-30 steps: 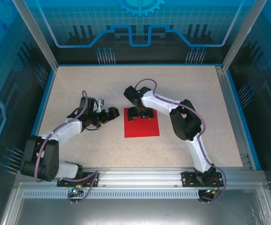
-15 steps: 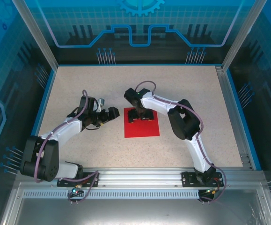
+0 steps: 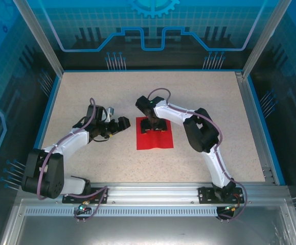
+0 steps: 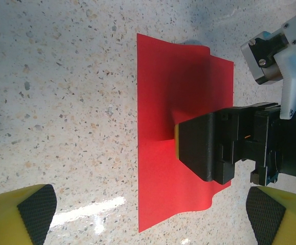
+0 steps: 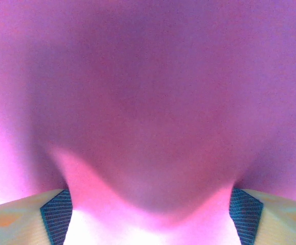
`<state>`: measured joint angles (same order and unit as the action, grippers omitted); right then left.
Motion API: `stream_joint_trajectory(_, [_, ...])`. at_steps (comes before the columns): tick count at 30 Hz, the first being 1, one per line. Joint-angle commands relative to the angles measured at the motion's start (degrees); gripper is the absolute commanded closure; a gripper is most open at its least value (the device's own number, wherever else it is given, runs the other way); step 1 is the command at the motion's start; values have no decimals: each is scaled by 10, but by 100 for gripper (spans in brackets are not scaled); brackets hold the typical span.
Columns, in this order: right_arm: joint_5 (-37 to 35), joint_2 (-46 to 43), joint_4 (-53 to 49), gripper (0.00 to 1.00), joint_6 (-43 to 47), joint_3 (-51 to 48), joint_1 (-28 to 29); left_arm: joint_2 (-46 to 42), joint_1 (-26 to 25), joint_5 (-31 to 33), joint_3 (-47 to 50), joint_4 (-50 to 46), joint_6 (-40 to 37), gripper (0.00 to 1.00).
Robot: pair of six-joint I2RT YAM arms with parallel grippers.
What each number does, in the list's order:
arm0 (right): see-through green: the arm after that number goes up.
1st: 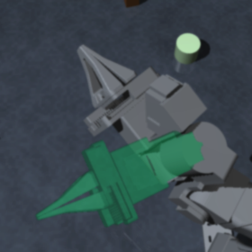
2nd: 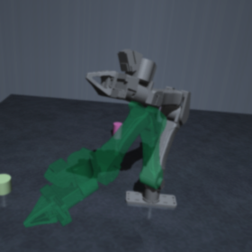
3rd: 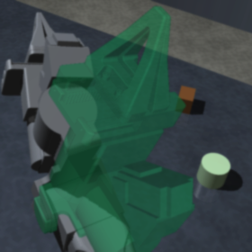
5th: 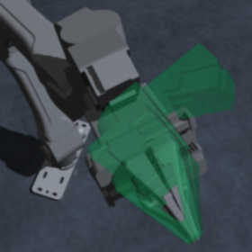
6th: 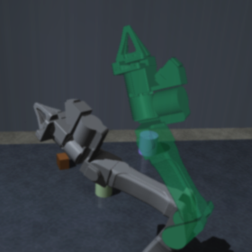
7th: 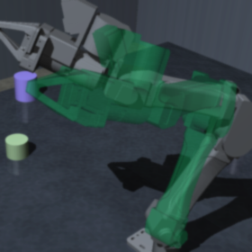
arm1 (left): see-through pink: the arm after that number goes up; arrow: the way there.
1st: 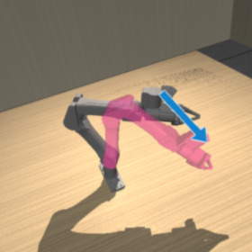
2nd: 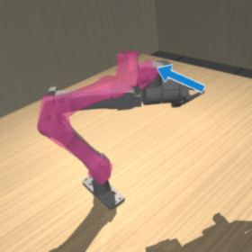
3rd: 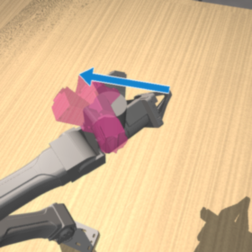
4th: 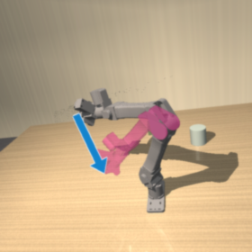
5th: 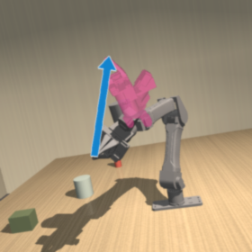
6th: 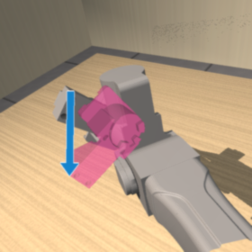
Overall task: Fold a paper plane with a square sheet of paper (pick it up from the middle)
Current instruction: Fold the square sheet of paper in half at the center of the table.
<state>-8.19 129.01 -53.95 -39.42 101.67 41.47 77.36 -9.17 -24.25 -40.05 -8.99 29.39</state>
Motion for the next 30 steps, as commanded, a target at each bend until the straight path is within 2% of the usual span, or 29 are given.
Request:
stream_joint_trajectory(1, [8, 7, -3, 23, 4, -14, -2, -12, -3, 4, -17, -15, -18, 1])
stream_joint_trajectory(5, [6, -21, 3, 37, 11, -13, -4, -17, -3, 4, -17, -17, -16, 1])
stream_joint_trajectory(9, [6, -61, 13, 59, 16, -21, -6, -21, -3, 5, -17, -18, -13, 1])
stream_joint_trajectory(12, [17, -99, 35, 72, 16, -43, -12, -23, -3, 10, -17, -20, -11, 1])
stream_joint_trajectory(14, [37, -125, 55, 73, 14, -67, -17, -25, -3, 14, -15, -20, -9, 1])
stream_joint_trajectory(17, [120, -177, 128, 72, 13, -122, -27, -26, -2, 12, -15, -19, -4, 1])
stream_joint_trajectory(21, [320, -251, 328, 68, -20, -235, -59, -27, -1, -12, -17, -10, 6, 1])
stream_joint_trajectory(23, [377, -271, 402, 65, -43, -277, -77, -27, -1, -29, -18, -3, 10, 1])
stream_joint_trajectory(30, [483, -221, 507, 62, -72, -364, -138, 1, -1, -107, -22, 37, 26, 1])
